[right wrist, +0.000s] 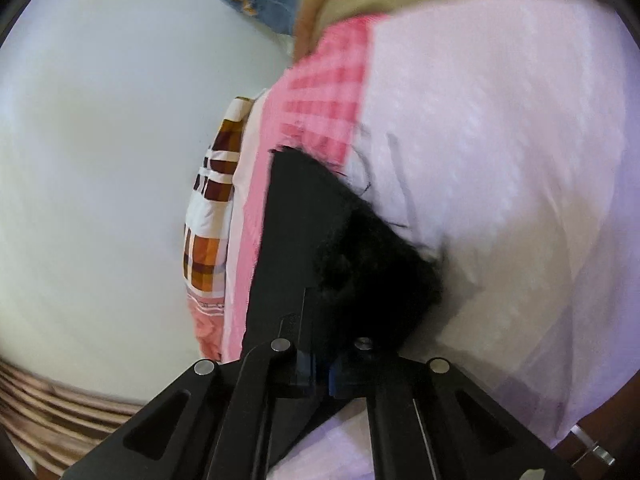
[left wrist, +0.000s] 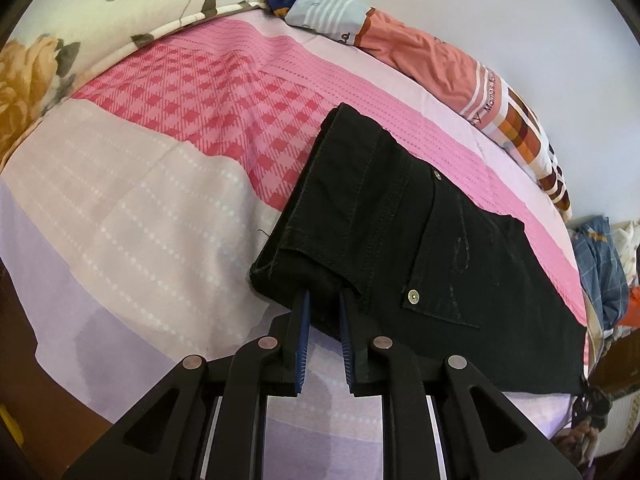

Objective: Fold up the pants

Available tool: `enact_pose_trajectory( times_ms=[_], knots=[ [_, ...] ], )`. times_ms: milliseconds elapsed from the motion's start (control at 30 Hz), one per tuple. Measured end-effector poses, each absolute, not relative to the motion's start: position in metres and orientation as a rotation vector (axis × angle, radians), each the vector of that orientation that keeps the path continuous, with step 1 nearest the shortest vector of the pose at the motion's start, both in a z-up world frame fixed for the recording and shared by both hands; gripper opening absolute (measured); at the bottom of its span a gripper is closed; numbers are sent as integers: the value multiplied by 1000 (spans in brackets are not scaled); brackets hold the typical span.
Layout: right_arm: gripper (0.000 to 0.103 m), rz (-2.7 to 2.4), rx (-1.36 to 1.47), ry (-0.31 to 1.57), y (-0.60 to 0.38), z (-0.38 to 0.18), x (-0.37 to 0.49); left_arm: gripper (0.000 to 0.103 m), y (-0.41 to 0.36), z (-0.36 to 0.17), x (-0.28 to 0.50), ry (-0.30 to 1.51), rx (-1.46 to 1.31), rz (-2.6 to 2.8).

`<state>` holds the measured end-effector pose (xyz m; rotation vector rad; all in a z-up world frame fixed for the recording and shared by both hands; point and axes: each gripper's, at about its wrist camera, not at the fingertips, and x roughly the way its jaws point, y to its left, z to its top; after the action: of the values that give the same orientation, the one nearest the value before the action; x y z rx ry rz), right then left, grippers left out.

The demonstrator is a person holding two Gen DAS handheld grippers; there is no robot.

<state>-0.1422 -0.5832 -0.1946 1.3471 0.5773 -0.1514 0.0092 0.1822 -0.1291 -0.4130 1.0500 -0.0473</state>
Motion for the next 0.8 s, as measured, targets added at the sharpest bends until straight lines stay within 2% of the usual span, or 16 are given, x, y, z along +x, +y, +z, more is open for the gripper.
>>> enact_pose_trajectory(
  times_ms=[67,133,300,400,433,600,700,800],
  knots=[
    [4,-161,1246,589,-583,-179,-137,18,183,-129,9,1053,-413,-41],
    [2,-197,1203,632,-591,-186,-137,18,182,-130,9,1055,-404,-39],
    [2,-147,1366,524,-604,-208,-161,20,183,-132,8,1061,-403,-41],
    [5,-226,1492,397,-625,-217,-191,28,187,-136,8,1069,-424,-33],
    [9,-269,1487,375,-631,-215,-205,31,189,-138,8,1071,-435,-30],
    [10,-277,1381,311,-648,-163,-213,32,191,-140,8,1069,-478,-29],
    [10,-136,1191,436,-629,-113,-157,32,185,-138,8,1055,-444,-27],
    [11,-4,992,602,-585,-87,-90,32,187,-139,7,1047,-452,-29]
  ],
)
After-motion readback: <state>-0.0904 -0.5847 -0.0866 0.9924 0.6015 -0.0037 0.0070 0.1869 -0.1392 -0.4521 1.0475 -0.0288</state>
